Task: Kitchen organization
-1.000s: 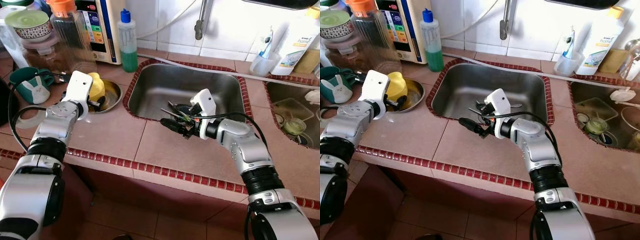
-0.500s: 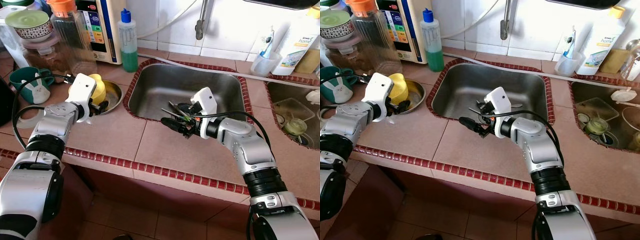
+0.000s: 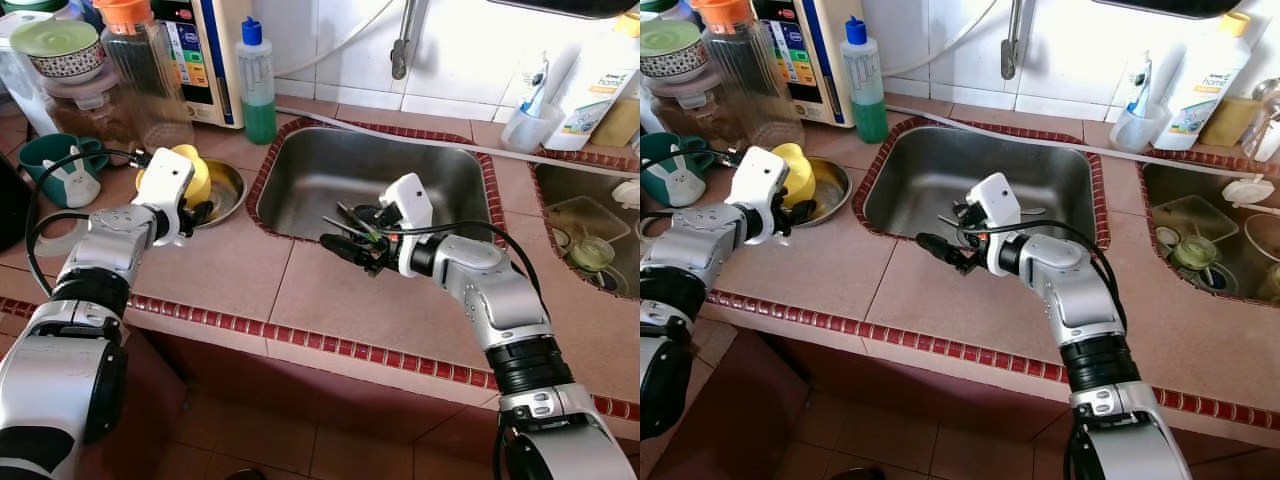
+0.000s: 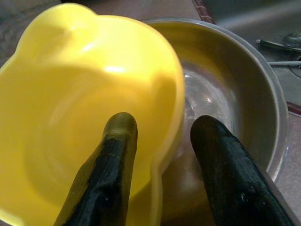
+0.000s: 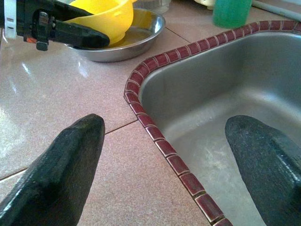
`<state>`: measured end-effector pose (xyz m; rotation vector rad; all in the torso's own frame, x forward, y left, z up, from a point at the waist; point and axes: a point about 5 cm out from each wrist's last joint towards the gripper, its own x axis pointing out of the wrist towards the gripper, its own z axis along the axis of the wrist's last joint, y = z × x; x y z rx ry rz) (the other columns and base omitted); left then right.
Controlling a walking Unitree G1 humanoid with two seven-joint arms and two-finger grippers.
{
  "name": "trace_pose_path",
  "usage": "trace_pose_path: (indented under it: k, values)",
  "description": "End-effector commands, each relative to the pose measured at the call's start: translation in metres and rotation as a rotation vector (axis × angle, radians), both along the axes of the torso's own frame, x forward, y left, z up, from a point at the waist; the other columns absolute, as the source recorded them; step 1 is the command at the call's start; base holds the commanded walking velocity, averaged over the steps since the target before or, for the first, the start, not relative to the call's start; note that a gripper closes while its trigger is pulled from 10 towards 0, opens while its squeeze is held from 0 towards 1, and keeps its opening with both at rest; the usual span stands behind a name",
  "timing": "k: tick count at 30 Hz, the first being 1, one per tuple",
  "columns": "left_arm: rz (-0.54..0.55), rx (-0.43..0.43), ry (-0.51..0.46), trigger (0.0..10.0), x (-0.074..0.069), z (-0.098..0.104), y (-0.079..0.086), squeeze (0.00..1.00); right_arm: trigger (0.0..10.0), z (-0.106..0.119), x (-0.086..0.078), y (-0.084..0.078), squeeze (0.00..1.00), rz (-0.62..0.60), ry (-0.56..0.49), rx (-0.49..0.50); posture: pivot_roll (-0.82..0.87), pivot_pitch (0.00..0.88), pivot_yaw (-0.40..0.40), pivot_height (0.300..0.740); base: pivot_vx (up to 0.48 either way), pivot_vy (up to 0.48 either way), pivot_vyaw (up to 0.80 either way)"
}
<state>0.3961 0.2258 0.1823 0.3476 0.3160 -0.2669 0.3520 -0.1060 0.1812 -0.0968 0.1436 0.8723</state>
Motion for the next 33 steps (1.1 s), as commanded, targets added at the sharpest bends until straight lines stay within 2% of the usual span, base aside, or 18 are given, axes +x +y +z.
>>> trace_pose_path:
  k: [1,5,6,7,9,10,11,13,16,18,21,23,25,29,33]
  values:
    - [-0.022,0.002,-0.017,0.0,0.000,0.001,-0.004,0.00,10.0,0.007,-0.001,0.000,0.37,-0.001,-0.021,0.019,0.05,0.117,0.030,0.740,0.000,0.000,0.00]
    - [-0.048,-0.007,-0.052,0.0,0.001,0.005,-0.008,0.00,10.0,0.011,-0.002,0.001,0.36,0.012,-0.021,0.045,0.05,0.117,0.029,0.740,0.000,0.000,0.00]
    - [-0.065,-0.001,-0.065,0.0,0.001,0.007,-0.011,0.00,10.0,0.012,-0.004,0.001,0.31,0.030,-0.020,0.053,0.05,0.117,0.028,0.740,0.000,0.000,0.00]
    - [-0.065,-0.001,-0.065,0.0,0.001,0.007,-0.011,0.00,10.0,0.012,-0.004,0.001,0.31,0.030,-0.020,0.053,0.05,0.117,0.028,0.740,0.000,0.000,0.00]
    - [-0.102,-0.013,-0.089,0.0,0.001,0.009,-0.020,0.00,10.0,0.014,-0.009,0.004,0.13,0.070,-0.019,0.068,0.04,0.117,0.026,0.740,0.000,0.000,0.00]
    - [-0.102,-0.013,-0.089,0.0,0.001,0.009,-0.020,0.00,10.0,0.014,-0.009,0.004,0.13,0.070,-0.019,0.068,0.04,0.117,0.026,0.740,0.000,0.000,0.00]
    - [-0.117,-0.011,-0.099,0.0,0.000,0.010,-0.024,0.00,10.0,0.014,-0.010,0.004,0.04,0.080,-0.022,0.067,0.04,0.117,0.026,0.740,0.000,0.000,0.00]
    - [-0.128,-0.011,-0.110,0.0,0.000,0.011,-0.028,0.00,10.0,0.015,-0.011,0.004,0.00,0.082,-0.023,0.067,0.04,0.117,0.026,0.740,0.000,0.000,0.00]
    - [-0.147,-0.007,-0.146,0.0,-0.002,0.012,-0.035,0.00,10.0,0.015,-0.011,0.004,0.00,0.078,-0.021,0.068,0.04,0.116,0.026,0.740,0.000,0.000,0.00]
    - [-0.167,0.023,-0.212,0.0,-0.005,0.015,-0.044,0.00,10.0,0.015,-0.011,0.003,0.00,0.073,-0.019,0.067,0.04,0.117,0.026,0.740,0.000,0.000,0.00]
    - [-0.162,0.015,-0.272,0.0,-0.010,0.016,-0.050,0.00,10.0,0.015,-0.011,0.003,0.00,0.072,-0.019,0.067,0.04,0.114,0.026,0.740,0.000,0.000,0.00]
    - [-0.151,0.014,-0.290,0.0,-0.011,0.016,-0.051,0.00,10.0,0.016,-0.011,0.002,0.00,0.070,-0.021,0.068,0.04,0.113,0.026,0.740,0.000,0.000,0.00]
    - [-0.121,0.058,-0.350,0.0,-0.014,0.016,-0.050,0.00,10.0,0.016,-0.010,0.002,0.00,0.065,-0.023,0.074,0.04,0.110,0.025,0.740,0.000,0.000,0.00]
    - [-0.084,0.062,-0.393,0.0,-0.018,0.016,-0.049,0.00,10.0,0.016,-0.009,0.002,0.00,0.058,-0.022,0.075,0.04,0.105,0.023,0.740,0.000,0.000,0.00]
    - [-0.087,0.072,-0.380,0.0,-0.022,0.011,-0.048,0.00,10.0,0.016,-0.009,0.001,0.00,0.055,-0.021,0.074,0.05,0.103,0.022,0.740,0.000,0.000,0.00]
